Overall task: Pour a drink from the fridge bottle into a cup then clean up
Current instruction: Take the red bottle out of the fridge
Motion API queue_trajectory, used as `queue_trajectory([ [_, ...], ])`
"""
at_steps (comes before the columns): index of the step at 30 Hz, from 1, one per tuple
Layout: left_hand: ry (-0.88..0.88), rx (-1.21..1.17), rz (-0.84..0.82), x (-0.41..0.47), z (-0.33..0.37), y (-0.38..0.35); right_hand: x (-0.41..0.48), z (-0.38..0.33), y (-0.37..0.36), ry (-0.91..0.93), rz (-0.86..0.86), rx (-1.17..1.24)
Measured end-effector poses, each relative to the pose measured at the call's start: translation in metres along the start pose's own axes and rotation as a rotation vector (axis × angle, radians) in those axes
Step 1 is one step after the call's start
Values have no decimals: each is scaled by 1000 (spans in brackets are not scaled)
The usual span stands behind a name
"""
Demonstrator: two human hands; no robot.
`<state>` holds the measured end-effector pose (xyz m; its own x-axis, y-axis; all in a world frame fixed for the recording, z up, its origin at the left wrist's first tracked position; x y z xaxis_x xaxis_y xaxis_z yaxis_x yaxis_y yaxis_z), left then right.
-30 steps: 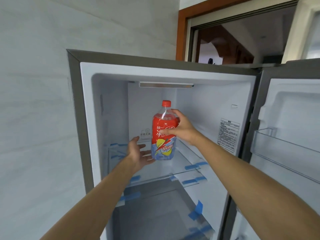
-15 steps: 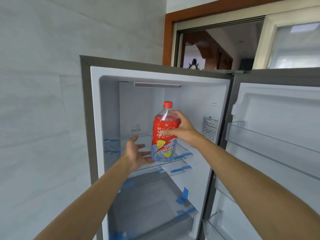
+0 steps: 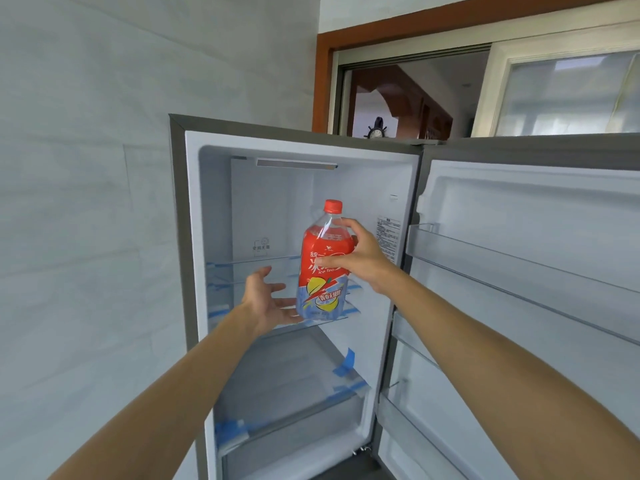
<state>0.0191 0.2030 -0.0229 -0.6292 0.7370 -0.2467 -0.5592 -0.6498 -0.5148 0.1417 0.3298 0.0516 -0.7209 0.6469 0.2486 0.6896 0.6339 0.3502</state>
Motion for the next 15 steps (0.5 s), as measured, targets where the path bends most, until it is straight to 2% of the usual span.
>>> queue_trajectory([
  [15,38,78,-54,-142,-41,-6,-150,-39,17,7,36,-56],
])
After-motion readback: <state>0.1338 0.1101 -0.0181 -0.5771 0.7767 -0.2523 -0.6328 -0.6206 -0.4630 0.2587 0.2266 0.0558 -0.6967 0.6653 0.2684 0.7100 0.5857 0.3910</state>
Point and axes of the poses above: each hand's wrist, its own x-axis towards the middle knuckle, its own y-axis out of the back of the hand, z = x × y, the point moved 3 cm from there along x, towards the middle knuckle, and after that the axes turned 6 degrees about -y, right-handed, at the moved point
